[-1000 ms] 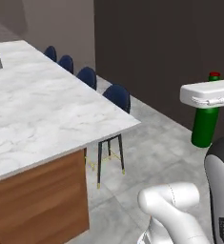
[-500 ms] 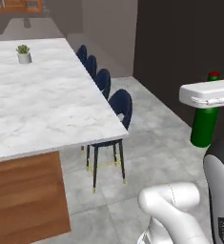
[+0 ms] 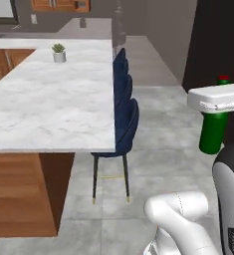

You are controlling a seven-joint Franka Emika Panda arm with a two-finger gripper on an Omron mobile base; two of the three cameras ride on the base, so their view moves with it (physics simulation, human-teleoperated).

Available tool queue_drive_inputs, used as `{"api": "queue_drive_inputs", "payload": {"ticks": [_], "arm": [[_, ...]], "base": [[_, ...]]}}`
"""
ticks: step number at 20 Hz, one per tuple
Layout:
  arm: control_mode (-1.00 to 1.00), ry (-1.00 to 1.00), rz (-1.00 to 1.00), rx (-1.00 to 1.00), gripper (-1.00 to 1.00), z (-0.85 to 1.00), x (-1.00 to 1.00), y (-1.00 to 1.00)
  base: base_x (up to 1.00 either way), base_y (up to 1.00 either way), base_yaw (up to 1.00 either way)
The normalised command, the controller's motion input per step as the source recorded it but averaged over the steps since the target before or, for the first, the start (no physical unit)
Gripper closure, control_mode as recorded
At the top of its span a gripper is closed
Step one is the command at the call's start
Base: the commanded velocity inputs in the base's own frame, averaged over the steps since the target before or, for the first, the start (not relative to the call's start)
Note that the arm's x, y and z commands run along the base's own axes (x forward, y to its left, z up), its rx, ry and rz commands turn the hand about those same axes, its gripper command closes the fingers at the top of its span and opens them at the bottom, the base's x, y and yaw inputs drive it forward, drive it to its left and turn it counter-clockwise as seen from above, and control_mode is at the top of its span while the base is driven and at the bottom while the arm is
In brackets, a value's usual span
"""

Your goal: Get the candle and the beer from the cabinet and move them to the dining counter.

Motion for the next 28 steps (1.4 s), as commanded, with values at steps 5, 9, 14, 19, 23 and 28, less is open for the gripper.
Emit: {"api": "queue_drive_inputs", "payload": {"ticks": [5,9,14,19,23,28], "arm": [[1.0,0.0,0.0,0.0,1.0,0.0,0.0,0.0],[1.0,0.0,0.0,0.0,1.0,0.0,0.0,0.0],[1.0,0.0,0.0,0.0,1.0,0.0,0.0,0.0],[1.0,0.0,0.0,0.0,1.0,0.0,0.0,0.0],[1.0,0.0,0.0,0.0,1.0,0.0,0.0,0.0],[1.0,0.0,0.0,0.0,1.0,0.0,0.0,0.0]], "base": [[0.43,-1.0,0.5],[0.51,-1.0,0.49],[0.48,-1.0,0.5],[0.33,-1.0,0.5],[0.23,-1.0,0.48],[0.22,-1.0,0.49]]}}
